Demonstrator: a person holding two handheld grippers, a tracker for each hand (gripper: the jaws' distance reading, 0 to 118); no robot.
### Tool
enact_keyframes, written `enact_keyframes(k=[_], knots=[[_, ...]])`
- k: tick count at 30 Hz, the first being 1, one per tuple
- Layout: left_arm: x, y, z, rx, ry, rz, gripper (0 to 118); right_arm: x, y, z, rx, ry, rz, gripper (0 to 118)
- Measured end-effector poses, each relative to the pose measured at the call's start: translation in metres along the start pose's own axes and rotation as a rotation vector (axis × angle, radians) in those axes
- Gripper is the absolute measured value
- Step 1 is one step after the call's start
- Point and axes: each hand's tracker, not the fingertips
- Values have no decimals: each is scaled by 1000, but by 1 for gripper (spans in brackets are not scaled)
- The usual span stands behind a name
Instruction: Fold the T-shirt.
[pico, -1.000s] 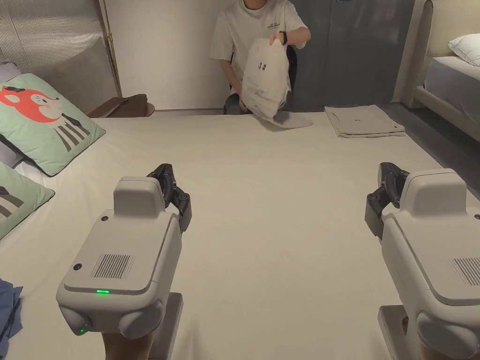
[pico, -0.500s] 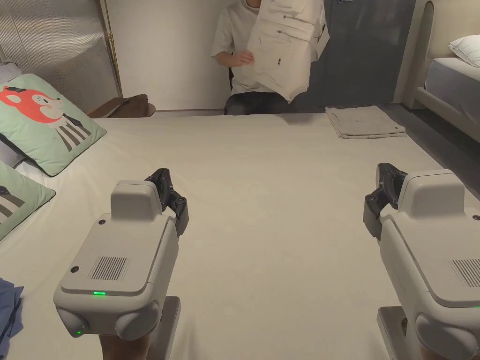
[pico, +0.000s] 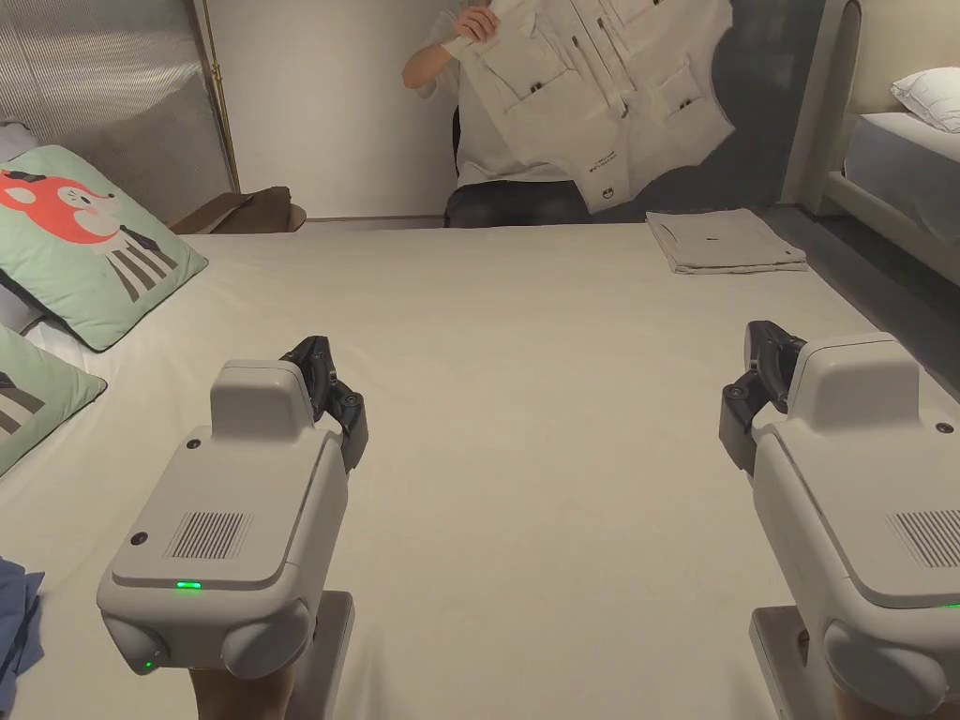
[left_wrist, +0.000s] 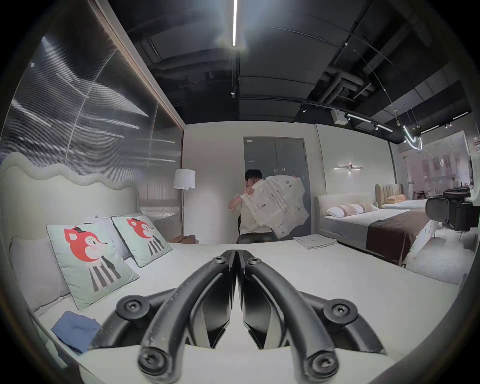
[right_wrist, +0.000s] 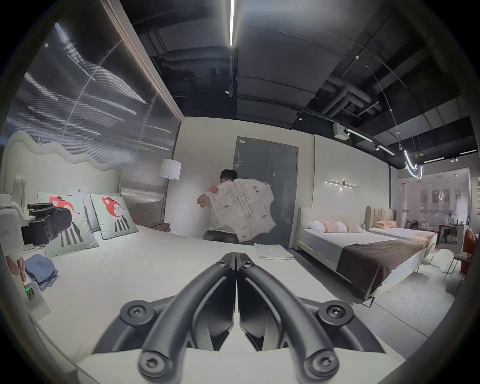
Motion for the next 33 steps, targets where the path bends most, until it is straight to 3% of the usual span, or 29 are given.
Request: enact_keyframes(k=[27,31,33], knots=[[-3,-2,-4,-2,-10,1,0,-2,-2,-2,-5,-8,8,1],[-4,-4,-5,-5,-9,10,18,-2,-2,-3,-5,-16,9,19],[-6,-4,-5,-11,-16,13,55,-1,-2,-4,-7,-16,3,50]])
